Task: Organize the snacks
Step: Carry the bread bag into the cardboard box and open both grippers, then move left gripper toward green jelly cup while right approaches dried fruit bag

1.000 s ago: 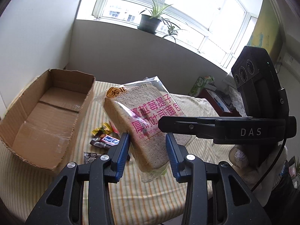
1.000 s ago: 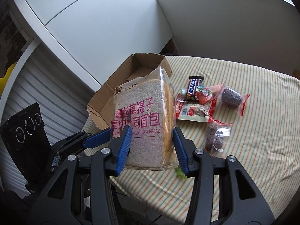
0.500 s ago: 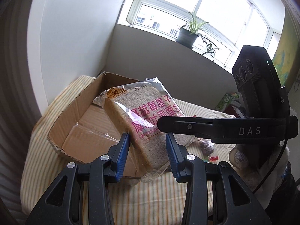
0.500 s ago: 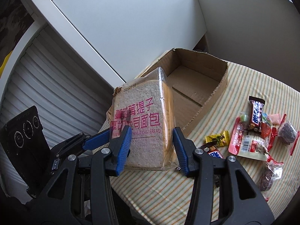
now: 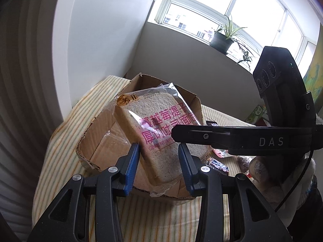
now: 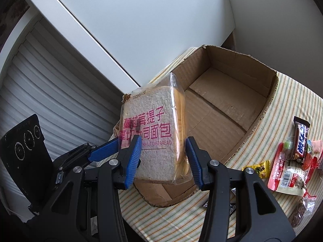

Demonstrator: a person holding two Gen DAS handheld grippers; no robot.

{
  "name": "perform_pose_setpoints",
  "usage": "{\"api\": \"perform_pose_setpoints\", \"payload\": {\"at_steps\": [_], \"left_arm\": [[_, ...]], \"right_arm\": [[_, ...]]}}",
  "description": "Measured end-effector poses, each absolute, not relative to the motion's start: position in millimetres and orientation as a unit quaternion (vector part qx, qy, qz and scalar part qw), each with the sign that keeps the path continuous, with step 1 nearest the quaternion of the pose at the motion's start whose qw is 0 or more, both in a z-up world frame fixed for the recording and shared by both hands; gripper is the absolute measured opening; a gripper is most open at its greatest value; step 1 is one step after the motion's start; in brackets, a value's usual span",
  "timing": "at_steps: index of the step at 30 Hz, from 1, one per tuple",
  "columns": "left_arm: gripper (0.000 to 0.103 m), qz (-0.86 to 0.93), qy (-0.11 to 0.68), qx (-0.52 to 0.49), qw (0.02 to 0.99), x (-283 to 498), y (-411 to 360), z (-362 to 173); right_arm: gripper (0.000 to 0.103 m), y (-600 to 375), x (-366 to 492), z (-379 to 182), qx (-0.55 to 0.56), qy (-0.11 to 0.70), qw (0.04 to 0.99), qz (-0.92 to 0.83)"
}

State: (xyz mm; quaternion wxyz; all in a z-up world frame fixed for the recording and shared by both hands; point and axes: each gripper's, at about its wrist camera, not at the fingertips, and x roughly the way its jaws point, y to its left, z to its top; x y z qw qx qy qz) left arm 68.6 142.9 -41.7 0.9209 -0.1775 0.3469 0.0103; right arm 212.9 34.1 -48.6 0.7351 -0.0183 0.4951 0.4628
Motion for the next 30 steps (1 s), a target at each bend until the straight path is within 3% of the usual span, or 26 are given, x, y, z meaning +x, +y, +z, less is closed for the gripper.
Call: {"api": "perform_pose_setpoints", "payload": {"at_steps": [15,26,30], "left_arm": [[0.035,0.017,0.338,-0.174,0.925,55.5,142.2,-36.4],[0.035,-0.014,0.337,-0.159,0.928,47.4,106.3,-28.6],[0.035,-0.030,0.344,-0.151,0.926,47.0,88.9,-30.4]], "right_arm": [[0.048,4.1,208.3,-35.2,-0.026,0.478,0.758,0.442],[0.048,-71.3,191.9,-14.8,-0.029,0.452,0.797,0.401],[0.062,-108.0,185.1,-13.1,-0.026,0.442,0.818,0.368]]}}
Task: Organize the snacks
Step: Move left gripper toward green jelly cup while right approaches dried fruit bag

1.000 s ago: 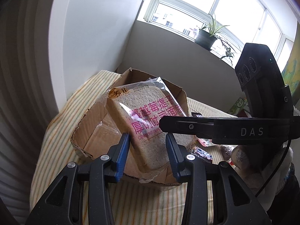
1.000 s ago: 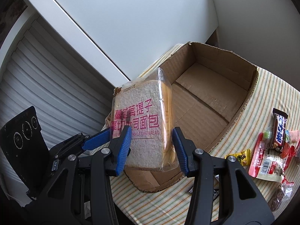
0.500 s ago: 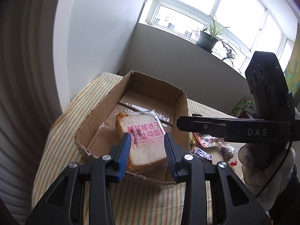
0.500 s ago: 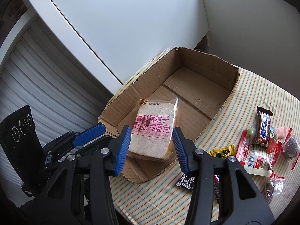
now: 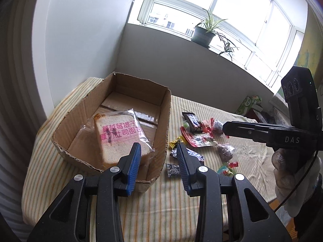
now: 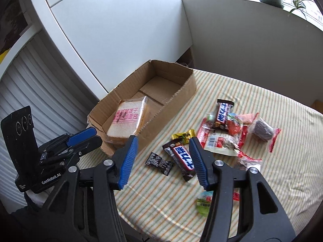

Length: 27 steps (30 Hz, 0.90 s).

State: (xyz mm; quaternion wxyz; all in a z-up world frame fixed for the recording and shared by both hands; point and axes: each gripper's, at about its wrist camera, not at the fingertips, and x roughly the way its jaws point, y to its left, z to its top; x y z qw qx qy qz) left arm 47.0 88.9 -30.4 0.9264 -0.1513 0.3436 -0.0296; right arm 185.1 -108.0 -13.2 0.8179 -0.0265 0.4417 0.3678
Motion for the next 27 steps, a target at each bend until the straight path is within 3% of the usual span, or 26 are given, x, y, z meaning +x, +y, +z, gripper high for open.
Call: {"api": "perform_pose_setpoints", "payload": {"at_steps": [18,21,27], "left_arm": [[0.036,-0.119,0.400,-0.127,0.900,49.0,5.8,-62.8],[0.044,-0.138,0.411,-0.113,0.894,51.6,-12.1,-69.1],[0.045,-0.158,0.426,-0.089,0.886,63.5,-38.5,-78.9]], "right_arm": [[0.064,-217.6,191.8,-75.0,-0.002,0.492,0.831,0.258],[0.064,-225.2,206.7,-85.4,0.016,0.510,0.824,0.247],[0.072,-223.9,224.4,-96.7,0.036,0.523,0.812,0.256]]}}
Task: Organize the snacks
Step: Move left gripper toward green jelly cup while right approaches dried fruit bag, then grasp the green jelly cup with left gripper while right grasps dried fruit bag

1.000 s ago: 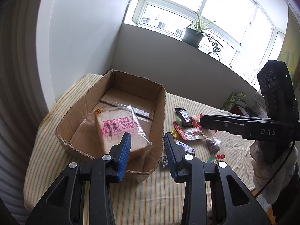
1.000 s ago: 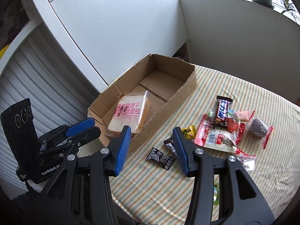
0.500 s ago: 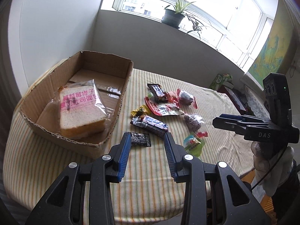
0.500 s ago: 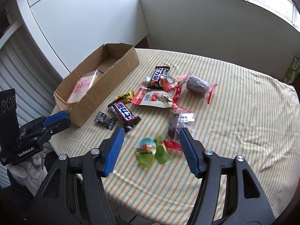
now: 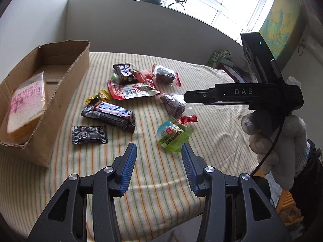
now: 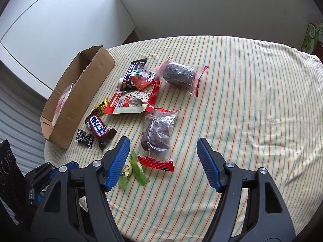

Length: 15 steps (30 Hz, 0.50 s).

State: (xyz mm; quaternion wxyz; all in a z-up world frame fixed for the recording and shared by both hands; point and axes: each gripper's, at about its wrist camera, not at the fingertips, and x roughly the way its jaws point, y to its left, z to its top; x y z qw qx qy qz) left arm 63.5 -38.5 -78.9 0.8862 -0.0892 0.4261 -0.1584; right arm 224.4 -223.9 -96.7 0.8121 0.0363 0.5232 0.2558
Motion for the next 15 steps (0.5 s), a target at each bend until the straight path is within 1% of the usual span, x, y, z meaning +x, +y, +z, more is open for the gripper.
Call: {"api": "perform_pose_setpoints", "payload": {"at_steps": [8,9,10,11,15], "left_arm": [[0.045,-0.182,0.445,-0.065,0.874,84.9,-65.7,-95.4],[0.049,-0.181,0.447,-0.062,0.874,87.2,-67.9,-97.0],[0.055,-0.179,0.448,-0.060,0.874,89.3,-69.5,-98.4],[0.057,-0.177,0.448,-0.058,0.875,91.2,-70.5,-99.7],[0.058,-0.170,0.451,-0.059,0.874,98.3,-72.1,-105.3]], "right_arm": [[0.072,-206.3,234.4,-107.5,0.028,0.539,0.797,0.271],[0.072,-204.2,235.0,-108.5,0.026,0.539,0.797,0.271],[0.072,-202.8,235.7,-109.3,0.024,0.540,0.796,0.271],[0.072,-201.8,236.7,-110.1,0.025,0.541,0.795,0.272],[0.072,-197.9,240.7,-113.1,0.021,0.545,0.792,0.273]]}}
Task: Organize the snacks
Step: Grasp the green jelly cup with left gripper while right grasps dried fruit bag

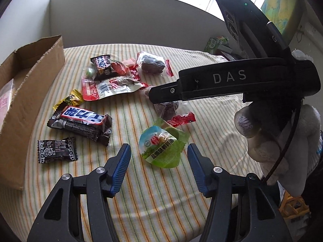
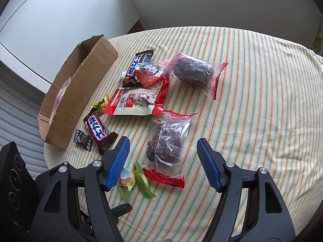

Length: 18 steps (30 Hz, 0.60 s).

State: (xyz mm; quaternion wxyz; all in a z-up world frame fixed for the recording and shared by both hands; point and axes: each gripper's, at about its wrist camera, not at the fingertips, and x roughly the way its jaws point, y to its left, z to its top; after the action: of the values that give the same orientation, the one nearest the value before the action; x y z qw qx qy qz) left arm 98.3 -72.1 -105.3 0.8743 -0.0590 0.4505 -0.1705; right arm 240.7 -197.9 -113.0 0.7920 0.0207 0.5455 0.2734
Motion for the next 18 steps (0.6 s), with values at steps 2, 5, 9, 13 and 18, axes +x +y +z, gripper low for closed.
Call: {"api": "perform_pose_setpoints", "payload": {"at_steps": [2,5,9,13,18], "left_arm": [[0.058,-0.170,0.453,-0.062,0.873,100.8,-71.7,-108.3],[0.057,-0.167,0.452,-0.065,0.874,101.8,-70.9,-109.8],[0.057,-0.165,0.452,-0.063,0.874,100.7,-72.1,-110.4],[0.045,-0.170,0.453,-0.059,0.873,103.6,-75.0,-112.5],[0.043,-0.170,0.451,-0.059,0.874,106.0,-75.4,-113.6]], "right_arm": [[0.072,-196.0,242.0,-114.8,0.016,0.548,0.790,0.274],[0.072,-194.2,244.0,-118.1,0.017,0.555,0.785,0.276],[0.068,-190.9,243.5,-121.5,0.005,0.558,0.784,0.272],[0.057,-186.9,242.4,-123.1,-0.015,0.560,0.785,0.265],[0.043,-185.2,241.6,-122.6,-0.019,0.563,0.782,0.268]]}}
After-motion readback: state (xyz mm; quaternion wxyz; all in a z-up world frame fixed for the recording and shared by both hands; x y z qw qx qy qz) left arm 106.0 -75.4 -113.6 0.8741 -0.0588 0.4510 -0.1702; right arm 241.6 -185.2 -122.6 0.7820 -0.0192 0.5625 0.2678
